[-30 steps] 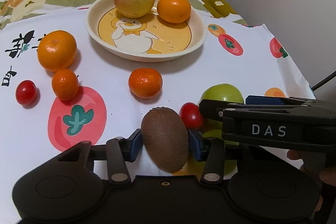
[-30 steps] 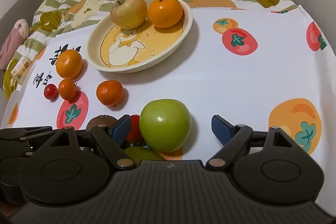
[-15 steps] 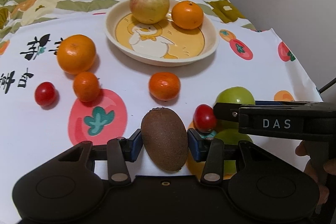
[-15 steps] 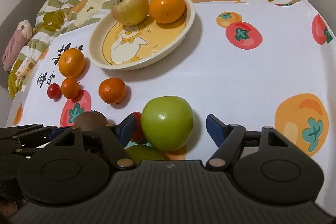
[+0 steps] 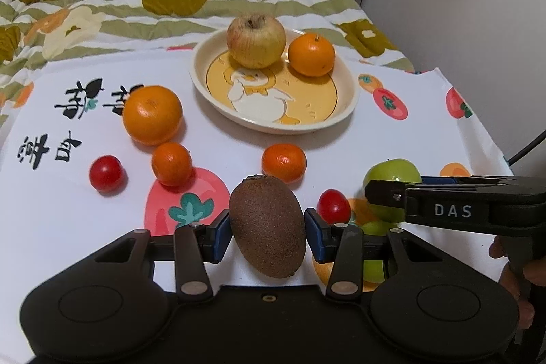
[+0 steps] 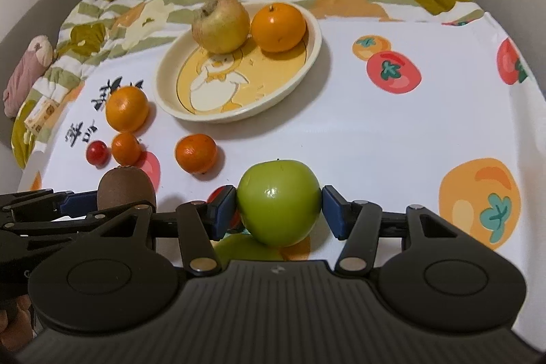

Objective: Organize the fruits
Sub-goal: 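Carry the kiwi and green apple into the duck bowl and open both grippers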

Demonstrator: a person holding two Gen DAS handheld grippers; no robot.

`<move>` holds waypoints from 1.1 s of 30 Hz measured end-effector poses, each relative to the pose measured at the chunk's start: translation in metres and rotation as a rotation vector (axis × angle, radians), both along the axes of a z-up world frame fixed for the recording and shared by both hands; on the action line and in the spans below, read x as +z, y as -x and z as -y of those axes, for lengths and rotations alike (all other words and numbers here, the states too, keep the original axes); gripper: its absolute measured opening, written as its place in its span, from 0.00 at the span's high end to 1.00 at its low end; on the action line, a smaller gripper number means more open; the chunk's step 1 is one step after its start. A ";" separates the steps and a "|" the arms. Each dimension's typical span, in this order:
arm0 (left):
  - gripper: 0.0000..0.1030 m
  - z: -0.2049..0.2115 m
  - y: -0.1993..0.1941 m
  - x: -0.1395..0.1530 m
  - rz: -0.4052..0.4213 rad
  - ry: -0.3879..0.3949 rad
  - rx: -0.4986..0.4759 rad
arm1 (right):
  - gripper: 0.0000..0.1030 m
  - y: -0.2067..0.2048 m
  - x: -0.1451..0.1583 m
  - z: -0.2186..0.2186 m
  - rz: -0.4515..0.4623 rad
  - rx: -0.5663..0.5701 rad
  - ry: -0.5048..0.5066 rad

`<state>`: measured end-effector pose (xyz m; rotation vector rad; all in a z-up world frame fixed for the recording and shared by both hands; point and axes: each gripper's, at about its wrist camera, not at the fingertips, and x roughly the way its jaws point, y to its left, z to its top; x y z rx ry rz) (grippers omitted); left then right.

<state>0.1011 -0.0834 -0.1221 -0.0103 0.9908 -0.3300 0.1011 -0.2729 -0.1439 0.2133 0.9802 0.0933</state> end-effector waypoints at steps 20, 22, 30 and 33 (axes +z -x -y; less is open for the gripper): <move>0.52 -0.019 -0.001 0.085 0.170 0.068 -0.086 | 0.32 0.031 0.101 -0.019 0.175 -0.073 0.070; 0.52 -0.017 -0.005 0.089 0.184 0.065 -0.085 | 0.32 0.027 0.106 -0.017 0.185 -0.070 0.074; 0.52 -0.005 -0.035 0.092 0.193 0.065 0.004 | 0.32 -0.014 0.107 0.001 0.192 0.036 0.101; 0.52 0.003 -0.050 0.089 0.182 0.059 0.044 | 0.32 -0.032 0.100 0.007 0.189 0.101 0.116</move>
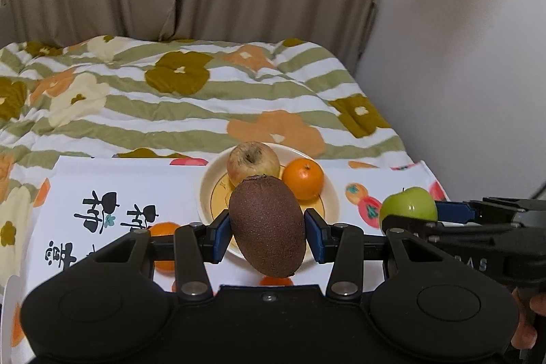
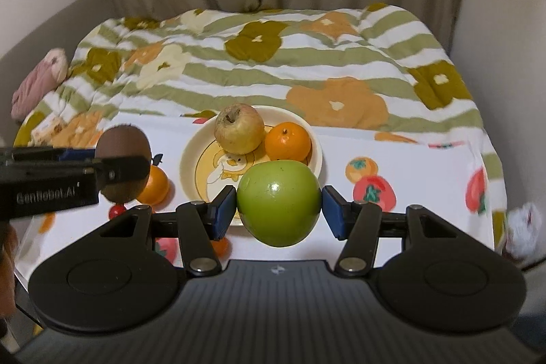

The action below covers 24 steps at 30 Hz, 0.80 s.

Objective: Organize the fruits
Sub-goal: 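Carry the kiwi and green apple into the duck bowl and open both grippers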

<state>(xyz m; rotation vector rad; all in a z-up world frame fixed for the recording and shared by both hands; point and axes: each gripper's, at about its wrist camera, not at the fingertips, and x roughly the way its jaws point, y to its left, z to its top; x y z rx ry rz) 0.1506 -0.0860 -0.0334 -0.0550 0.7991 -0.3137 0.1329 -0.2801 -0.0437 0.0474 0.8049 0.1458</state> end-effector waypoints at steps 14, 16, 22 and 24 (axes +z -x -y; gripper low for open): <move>0.52 0.028 -0.070 -0.051 -0.107 -0.044 0.147 | 0.32 -0.088 -0.050 0.015 -0.060 0.221 0.054; 0.52 0.029 -0.079 -0.059 -0.123 -0.056 0.167 | 0.32 -0.098 -0.059 0.014 -0.074 0.247 0.053; 0.52 0.027 -0.102 -0.090 -0.184 -0.091 0.207 | 0.32 -0.119 -0.083 0.013 -0.119 0.285 0.032; 0.52 0.027 -0.106 -0.097 -0.195 -0.106 0.211 | 0.32 -0.122 -0.087 0.014 -0.120 0.296 0.022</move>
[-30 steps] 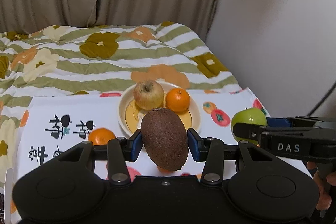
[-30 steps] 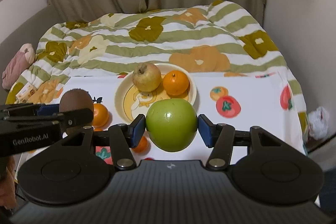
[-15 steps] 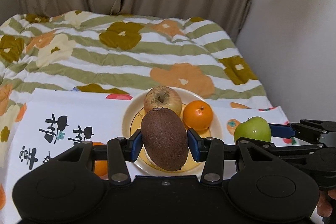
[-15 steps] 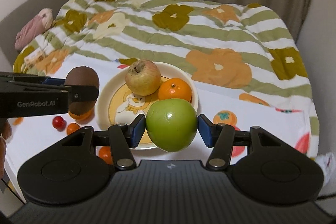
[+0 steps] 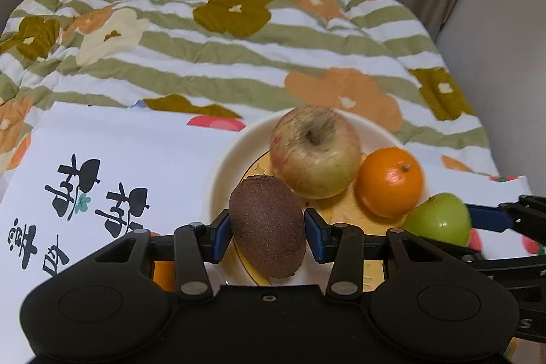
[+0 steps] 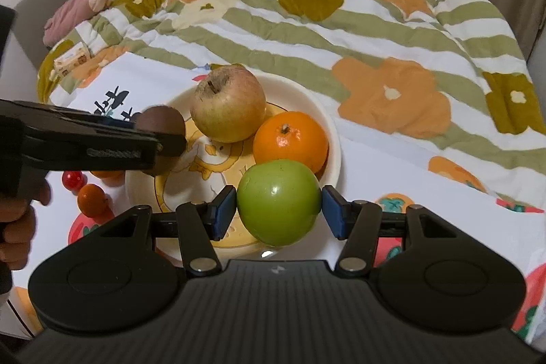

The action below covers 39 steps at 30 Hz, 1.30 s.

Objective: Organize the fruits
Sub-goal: 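Carry the kiwi and green apple into the duck bowl and open both grippers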

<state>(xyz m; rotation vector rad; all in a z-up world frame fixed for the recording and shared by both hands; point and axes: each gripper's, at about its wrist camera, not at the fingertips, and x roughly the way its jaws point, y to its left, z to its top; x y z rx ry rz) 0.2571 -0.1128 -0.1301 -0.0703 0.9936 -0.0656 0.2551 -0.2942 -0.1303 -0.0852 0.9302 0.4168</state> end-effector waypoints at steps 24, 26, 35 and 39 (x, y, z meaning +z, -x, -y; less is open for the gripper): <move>0.08 -0.014 0.035 0.040 0.127 -0.022 0.048 | 0.32 0.000 -0.001 -0.014 0.003 0.091 0.006; 0.08 -0.017 0.038 0.042 0.130 -0.023 0.056 | 0.32 -0.001 -0.003 -0.019 0.003 0.100 0.008; 0.08 -0.029 0.053 0.047 0.148 -0.019 0.089 | 0.29 0.007 -0.009 -0.035 0.019 0.127 0.027; 0.08 -0.032 0.064 0.054 0.167 -0.014 0.096 | 0.02 0.019 0.004 -0.035 0.083 0.112 0.027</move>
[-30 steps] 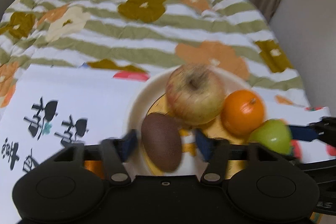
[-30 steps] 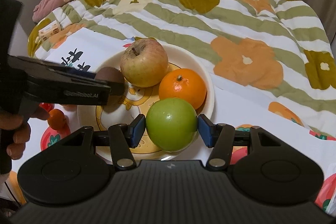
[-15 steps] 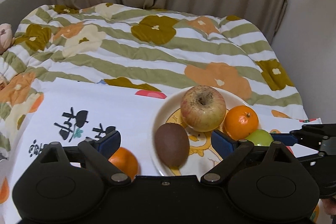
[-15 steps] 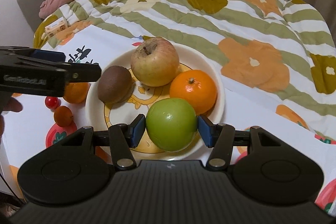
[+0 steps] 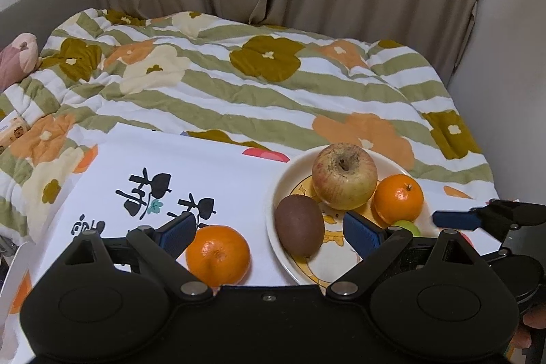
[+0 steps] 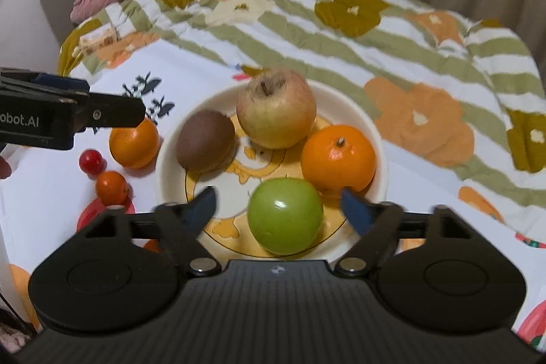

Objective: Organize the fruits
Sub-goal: 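Carry the kiwi and green apple into the duck bowl and open both grippers, then pull both tools back from the bowl toward the remaining fruit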

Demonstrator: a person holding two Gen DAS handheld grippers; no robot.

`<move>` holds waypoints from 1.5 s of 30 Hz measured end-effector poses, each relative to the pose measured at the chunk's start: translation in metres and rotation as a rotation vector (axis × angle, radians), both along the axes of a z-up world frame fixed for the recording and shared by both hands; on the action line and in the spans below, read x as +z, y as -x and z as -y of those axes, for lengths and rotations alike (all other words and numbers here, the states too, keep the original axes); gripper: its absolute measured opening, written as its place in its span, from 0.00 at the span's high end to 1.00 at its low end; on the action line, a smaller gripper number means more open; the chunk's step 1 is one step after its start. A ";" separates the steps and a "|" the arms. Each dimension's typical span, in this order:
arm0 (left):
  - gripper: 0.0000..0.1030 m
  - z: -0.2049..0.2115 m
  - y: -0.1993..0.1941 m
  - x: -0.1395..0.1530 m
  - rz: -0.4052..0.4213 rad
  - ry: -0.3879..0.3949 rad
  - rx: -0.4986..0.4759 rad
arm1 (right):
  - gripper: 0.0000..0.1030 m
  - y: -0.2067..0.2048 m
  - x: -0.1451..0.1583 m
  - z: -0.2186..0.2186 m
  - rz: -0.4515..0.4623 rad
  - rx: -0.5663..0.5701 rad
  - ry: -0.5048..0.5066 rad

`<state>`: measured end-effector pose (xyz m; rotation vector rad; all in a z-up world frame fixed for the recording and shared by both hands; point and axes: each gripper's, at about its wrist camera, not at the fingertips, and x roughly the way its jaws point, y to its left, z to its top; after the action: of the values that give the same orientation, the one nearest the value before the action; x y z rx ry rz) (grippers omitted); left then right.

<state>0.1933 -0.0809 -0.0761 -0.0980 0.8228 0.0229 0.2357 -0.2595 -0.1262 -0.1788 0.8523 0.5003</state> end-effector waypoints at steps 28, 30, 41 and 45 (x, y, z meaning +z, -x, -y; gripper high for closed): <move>0.07 -0.022 0.111 0.083 0.175 0.032 0.011 | 0.02 0.104 0.085 -0.003 0.083 -0.120 -0.095; 0.07 -0.028 0.113 0.084 0.178 0.019 0.011 | 0.02 0.108 0.088 -0.005 0.082 -0.134 -0.100; 0.06 -0.081 0.113 0.078 0.170 -0.041 -0.060 | 0.02 0.120 0.094 -0.039 0.071 -0.244 -0.088; 0.02 -0.101 0.109 0.072 0.176 -0.083 -0.104 | 0.00 0.121 0.091 -0.058 0.078 -0.308 -0.079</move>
<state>0.0842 0.0202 -0.0046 0.0212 0.6492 -0.0485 0.1145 -0.2010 -0.0357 0.0071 0.7656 0.2364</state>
